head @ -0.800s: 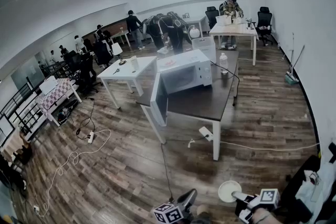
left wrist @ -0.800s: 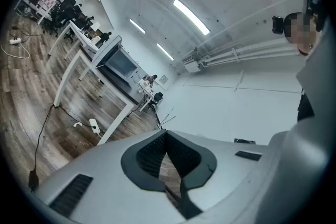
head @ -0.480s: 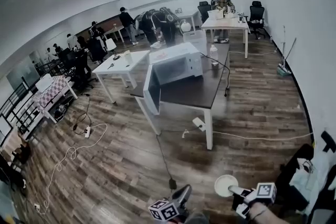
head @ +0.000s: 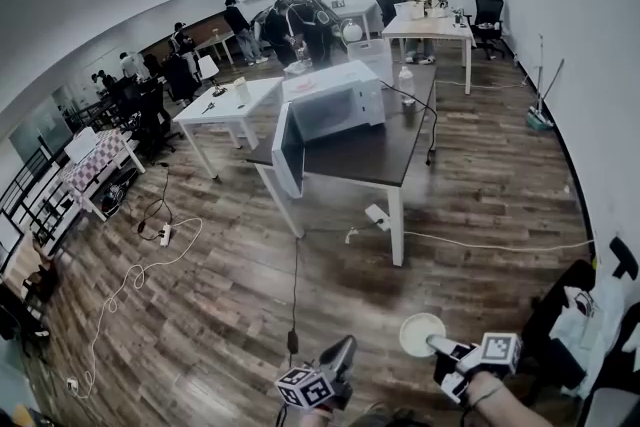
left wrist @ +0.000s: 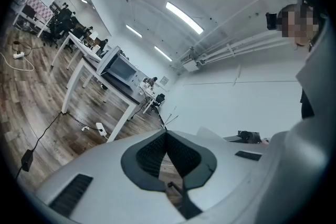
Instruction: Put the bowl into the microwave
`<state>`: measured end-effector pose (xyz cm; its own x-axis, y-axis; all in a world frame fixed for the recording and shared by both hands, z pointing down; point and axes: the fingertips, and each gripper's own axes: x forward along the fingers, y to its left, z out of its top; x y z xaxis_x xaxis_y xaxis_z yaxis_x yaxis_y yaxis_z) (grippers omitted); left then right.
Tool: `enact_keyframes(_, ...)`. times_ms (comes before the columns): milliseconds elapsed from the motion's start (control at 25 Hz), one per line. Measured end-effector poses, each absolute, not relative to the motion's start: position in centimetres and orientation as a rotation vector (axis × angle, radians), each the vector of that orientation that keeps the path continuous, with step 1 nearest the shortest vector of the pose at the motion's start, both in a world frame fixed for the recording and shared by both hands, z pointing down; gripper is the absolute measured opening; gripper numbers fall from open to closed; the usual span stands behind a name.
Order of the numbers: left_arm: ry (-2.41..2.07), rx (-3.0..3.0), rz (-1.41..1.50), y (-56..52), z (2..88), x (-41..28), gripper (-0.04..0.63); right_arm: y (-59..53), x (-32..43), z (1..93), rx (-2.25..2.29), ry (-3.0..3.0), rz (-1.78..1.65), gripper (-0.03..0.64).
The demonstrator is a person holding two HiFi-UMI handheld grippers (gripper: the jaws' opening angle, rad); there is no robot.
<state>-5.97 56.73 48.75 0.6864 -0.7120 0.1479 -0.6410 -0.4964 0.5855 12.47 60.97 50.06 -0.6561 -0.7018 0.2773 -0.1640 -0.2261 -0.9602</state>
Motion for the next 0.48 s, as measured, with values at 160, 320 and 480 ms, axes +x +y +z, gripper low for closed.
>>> enact_keyframes(160,-1.076,2.310,-0.166,55.1,48.4,-6.3,0.002,58.9,11.3,49.3,-1.009,1.693,-1.929,0.140)
enact_keyframes(320,-1.081,2.303,-0.169,53.8,48.1,-5.7,0.001,56.9,10.5,48.4,-0.979,1.692,-1.932,0.140)
enact_keyframes(480,-1.073,2.289,-0.193,50.7,48.9,-4.7,0.002,53.4,11.0,48.7,-0.989,1.695,-1.932,0.140)
